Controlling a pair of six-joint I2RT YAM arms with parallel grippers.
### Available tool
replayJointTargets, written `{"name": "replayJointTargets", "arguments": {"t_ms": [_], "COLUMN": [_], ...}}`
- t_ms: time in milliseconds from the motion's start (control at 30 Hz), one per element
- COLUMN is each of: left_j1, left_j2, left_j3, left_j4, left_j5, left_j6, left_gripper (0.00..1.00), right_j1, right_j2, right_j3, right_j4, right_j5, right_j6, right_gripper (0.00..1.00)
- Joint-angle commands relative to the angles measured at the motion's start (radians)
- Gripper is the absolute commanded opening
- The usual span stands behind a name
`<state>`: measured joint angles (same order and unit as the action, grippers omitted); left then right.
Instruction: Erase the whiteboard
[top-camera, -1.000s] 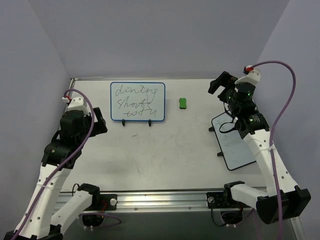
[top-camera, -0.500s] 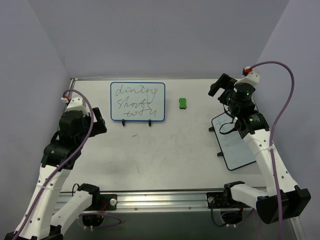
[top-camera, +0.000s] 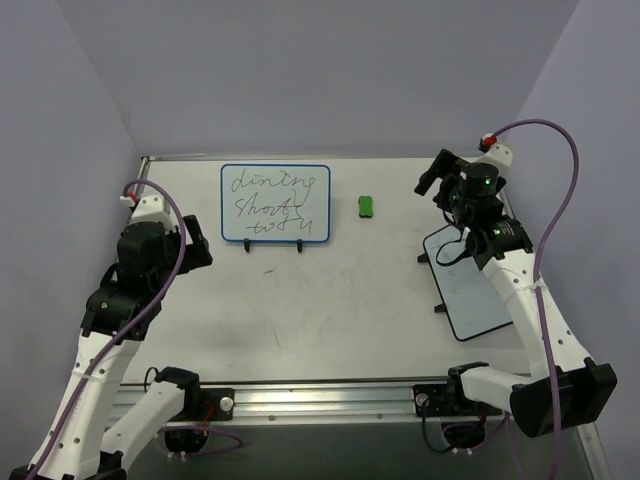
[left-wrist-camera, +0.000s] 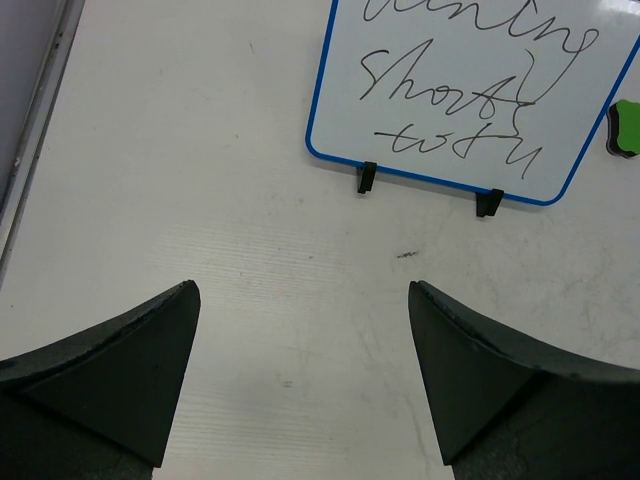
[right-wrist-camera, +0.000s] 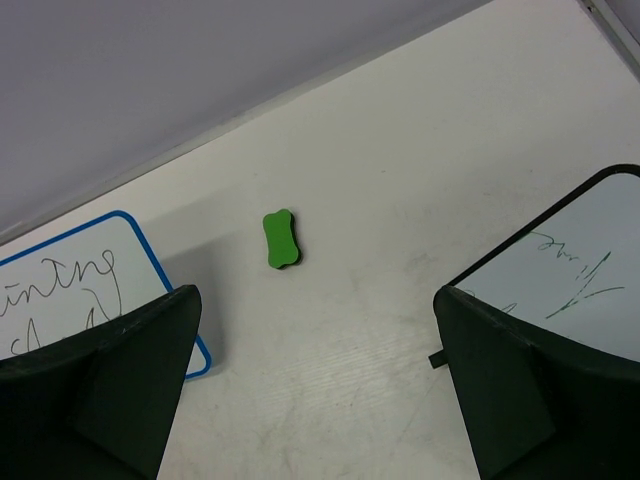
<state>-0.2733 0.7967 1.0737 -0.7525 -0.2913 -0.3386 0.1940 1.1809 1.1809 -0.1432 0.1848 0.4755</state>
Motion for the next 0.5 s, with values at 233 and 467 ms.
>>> {"name": "replayJointTargets", "arguments": {"t_ms": [233,467], "left_j1": [-0.006,-0.021], "left_j2": [0.045,0.038], "left_j3": [0.028,0.026], "left_j4": [0.018,0.019], "left_j5": [-0.094,-0.101], "left_j6": [-0.048,-0.043], "left_gripper": [0.94,0.94], "right_j1": [-0.002,-0.007], "right_j2": [-0.037,-0.04], "right_j3": [0.109,0.151], "right_j4": [-0.146,-0.182], "right_j5": [0.044,0.028], "right_j6": [-0.001,-0.012], "right_gripper": [1.0,1.0]}}
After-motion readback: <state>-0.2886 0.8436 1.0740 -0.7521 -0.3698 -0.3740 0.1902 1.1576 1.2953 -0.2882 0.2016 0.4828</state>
